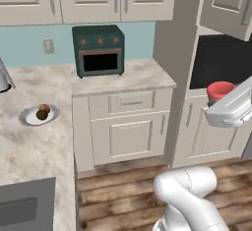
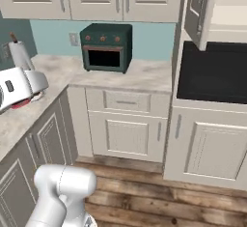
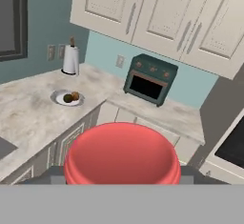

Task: Pick the avocado and bread from the counter and place them on the plate. Then pick the jam from the cabinet and place it next to the plate. Lastly close the cabinet door.

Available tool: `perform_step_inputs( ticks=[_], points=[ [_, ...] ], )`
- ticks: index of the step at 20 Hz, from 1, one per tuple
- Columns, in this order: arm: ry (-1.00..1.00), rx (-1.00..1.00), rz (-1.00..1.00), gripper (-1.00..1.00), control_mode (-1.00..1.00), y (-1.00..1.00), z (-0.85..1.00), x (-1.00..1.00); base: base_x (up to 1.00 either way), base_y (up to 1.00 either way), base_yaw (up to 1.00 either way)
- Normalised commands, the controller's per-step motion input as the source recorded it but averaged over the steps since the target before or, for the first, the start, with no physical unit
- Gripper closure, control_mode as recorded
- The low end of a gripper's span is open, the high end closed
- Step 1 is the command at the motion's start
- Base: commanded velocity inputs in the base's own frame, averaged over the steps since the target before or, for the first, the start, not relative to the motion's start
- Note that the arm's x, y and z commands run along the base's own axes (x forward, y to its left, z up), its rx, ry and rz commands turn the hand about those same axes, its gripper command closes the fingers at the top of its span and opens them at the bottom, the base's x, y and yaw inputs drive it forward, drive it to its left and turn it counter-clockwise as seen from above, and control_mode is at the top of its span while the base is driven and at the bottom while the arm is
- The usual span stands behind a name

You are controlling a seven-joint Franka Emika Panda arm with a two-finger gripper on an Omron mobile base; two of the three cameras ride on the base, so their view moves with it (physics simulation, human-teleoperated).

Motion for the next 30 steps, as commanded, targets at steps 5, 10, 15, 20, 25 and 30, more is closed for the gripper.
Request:
perform_step_inputs(
  ticks=[5,10,15,20,25,30],
  points=[
    [0.00,0.00,0.00,1.00,1.00,0.00,0.00,0.00,-0.01,0.94,-0.02],
    [0.00,0.00,0.00,1.00,1.00,0.00,0.00,0.00,0.00,0.82,0.01],
    [0.00,0.00,0.00,1.00,1.00,0.00,0.00,0.00,0.00,0.40,0.16],
    [0.00,0.00,0.00,1.00,1.00,0.00,0.00,0.00,0.10,0.18,0.29],
    [0.00,0.00,0.00,1.00,1.00,0.00,0.00,0.00,0.47,0.10,0.08],
    [0.00,0.00,0.00,1.00,1.00,0.00,0.00,0.00,0.75,-0.18,-0.06]
  ],
)
